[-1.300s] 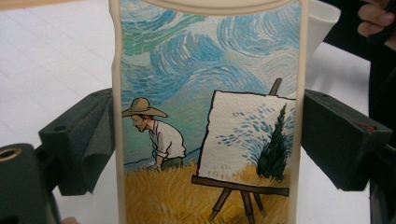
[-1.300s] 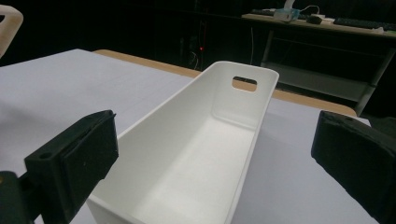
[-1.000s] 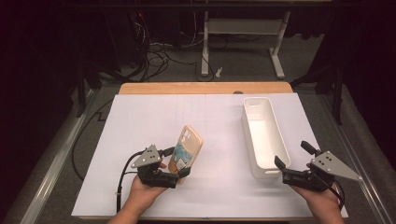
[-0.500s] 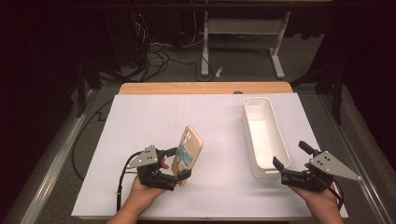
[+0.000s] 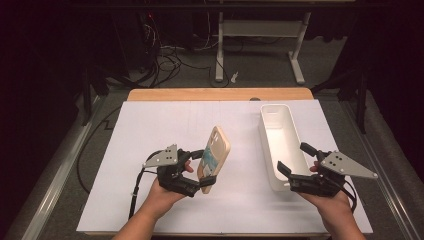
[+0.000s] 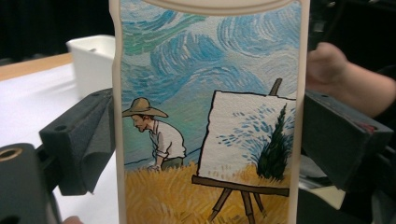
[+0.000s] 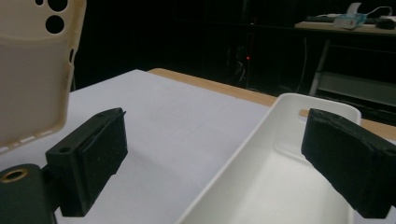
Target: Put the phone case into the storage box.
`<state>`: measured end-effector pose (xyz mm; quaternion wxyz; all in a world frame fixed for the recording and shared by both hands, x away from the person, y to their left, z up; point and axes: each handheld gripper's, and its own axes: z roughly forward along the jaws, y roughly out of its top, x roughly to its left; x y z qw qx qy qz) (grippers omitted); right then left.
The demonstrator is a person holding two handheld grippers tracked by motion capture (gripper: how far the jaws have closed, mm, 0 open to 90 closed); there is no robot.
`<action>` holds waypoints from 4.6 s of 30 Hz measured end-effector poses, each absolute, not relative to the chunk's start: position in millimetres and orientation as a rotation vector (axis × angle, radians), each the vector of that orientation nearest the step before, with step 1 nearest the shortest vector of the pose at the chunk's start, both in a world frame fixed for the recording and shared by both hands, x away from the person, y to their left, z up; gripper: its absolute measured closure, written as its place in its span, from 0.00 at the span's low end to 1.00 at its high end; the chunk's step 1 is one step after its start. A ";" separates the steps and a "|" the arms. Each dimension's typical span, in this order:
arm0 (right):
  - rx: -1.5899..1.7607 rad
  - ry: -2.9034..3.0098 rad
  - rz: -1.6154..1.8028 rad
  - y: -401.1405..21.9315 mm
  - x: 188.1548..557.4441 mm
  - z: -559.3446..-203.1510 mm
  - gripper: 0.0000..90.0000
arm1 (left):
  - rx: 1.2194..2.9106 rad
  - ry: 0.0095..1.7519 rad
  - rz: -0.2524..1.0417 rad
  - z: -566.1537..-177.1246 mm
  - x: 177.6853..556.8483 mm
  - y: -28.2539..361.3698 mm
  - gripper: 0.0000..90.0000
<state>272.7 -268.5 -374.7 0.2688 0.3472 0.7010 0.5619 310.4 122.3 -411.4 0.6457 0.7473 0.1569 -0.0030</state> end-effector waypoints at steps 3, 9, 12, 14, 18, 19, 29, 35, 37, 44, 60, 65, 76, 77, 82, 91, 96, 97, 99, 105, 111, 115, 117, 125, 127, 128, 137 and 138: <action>0.918 1.917 1.530 -261.0 276.6 -371.7 0.10 | 1.699 0.333 -0.030 -415.3 308.5 121.2 0.13; 0.879 1.976 1.571 -243.4 284.4 -369.4 0.13 | 1.689 0.309 -0.063 -423.1 304.0 121.8 0.13; 0.856 2.001 1.593 -232.7 287.6 -368.1 0.13 | 1.681 0.298 -0.083 -424.7 303.1 120.5 0.12; 0.844 2.014 1.607 -227.5 289.2 -367.0 0.13 | 1.688 0.284 -0.090 -425.9 301.6 118.7 0.13; 0.814 2.034 1.633 -216.0 291.7 -363.7 0.13 | 1.697 0.270 -0.094 -427.5 299.6 116.1 0.12; 0.808 2.038 1.637 -213.4 292.2 -363.2 0.13 | 1.693 0.270 -0.096 -427.5 299.4 115.5 0.12; 0.782 2.066 1.685 -200.8 295.0 -363.9 0.16 | 1.697 0.258 -0.109 -429.3 298.2 113.3 0.12; 0.787 2.073 1.709 -206.9 291.0 -368.4 0.18 | 1.714 0.251 -0.118 -433.0 297.1 109.5 0.12; 0.788 2.077 1.717 -208.9 289.9 -370.3 0.18 | 1.711 0.246 -0.128 -434.0 296.6 107.4 0.12; 0.788 2.105 1.723 -212.6 289.6 -376.5 0.20 | 1.716 0.232 -0.135 -435.1 295.3 105.2 0.12; 0.751 2.133 1.797 -205.7 286.8 -378.5 0.32 | 1.718 0.206 -0.159 -437.2 292.5 99.6 0.12; 0.724 2.137 1.832 -204.4 285.6 -377.5 0.40 | 1.726 0.191 -0.178 -438.8 291.3 96.1 0.12; 0.662 2.149 1.933 -203.6 282.6 -375.5 0.67 | 1.735 0.145 -0.220 -441.3 288.1 88.8 0.12; 0.658 2.150 1.939 -203.5 282.5 -375.4 0.69 | 1.735 0.142 -0.222 -441.4 287.9 88.5 0.12; 0.645 2.156 1.970 -203.5 283.0 -375.5 0.75 | 1.738 0.136 -0.230 -441.8 287.2 87.1 0.12; 0.638 2.178 1.982 -202.1 285.3 -378.3 0.79 | 1.747 0.123 -0.236 -442.3 287.0 86.1 0.12; 0.631 2.184 1.980 -201.3 285.5 -379.1 0.78 | 1.747 0.117 -0.242 -442.1 286.5 85.9 0.12; 0.629 2.184 1.979 -200.9 285.5 -379.3 0.79 | 1.747 0.116 -0.243 -442.2 286.4 85.8 0.12; 0.622 2.184 1.980 -200.4 285.1 -379.3 0.79 | 1.749 0.116 -0.241 -442.2 286.2 85.4 0.12; 0.599 2.184 1.971 -199.8 283.7 -379.3 0.85 | 1.750 0.119 -0.248 -442.8 287.0 85.5 0.12; 0.591 2.184 1.970 -199.9 283.3 -379.2 0.87 | 1.749 0.116 -0.250 -442.8 286.8 85.4 0.12; 0.585 2.185 1.973 -200.1 283.1 -378.9 0.88 | 1.747 0.113 -0.251 -442.6 286.8 85.6 0.12; 0.581 2.186 1.972 -200.2 283.0 -378.8 0.89 | 1.746 0.112 -0.253 -442.6 286.9 85.7 0.12; 0.571 2.186 1.966 -200.6 282.1 -378.2 0.90 | 1.742 0.112 -0.249 -442.2 286.9 86.4 0.12; 0.567 2.185 1.965 -200.6 281.9 -378.0 0.91 | 1.743 0.112 -0.248 -442.3 287.0 86.4 0.12; 0.568 2.187 1.962 -200.6 281.8 -378.0 0.91 | 1.742 0.112 -0.248 -442.3 287.1 86.4 0.12; 0.557 2.181 1.977 -200.9 281.8 -377.7 0.90 | 1.735 0.102 -0.250 -441.4 286.6 87.0 0.12; 0.550 2.179 1.976 -200.7 281.5 -377.7 0.90 | 1.736 0.101 -0.246 -441.2 286.5 87.3 0.12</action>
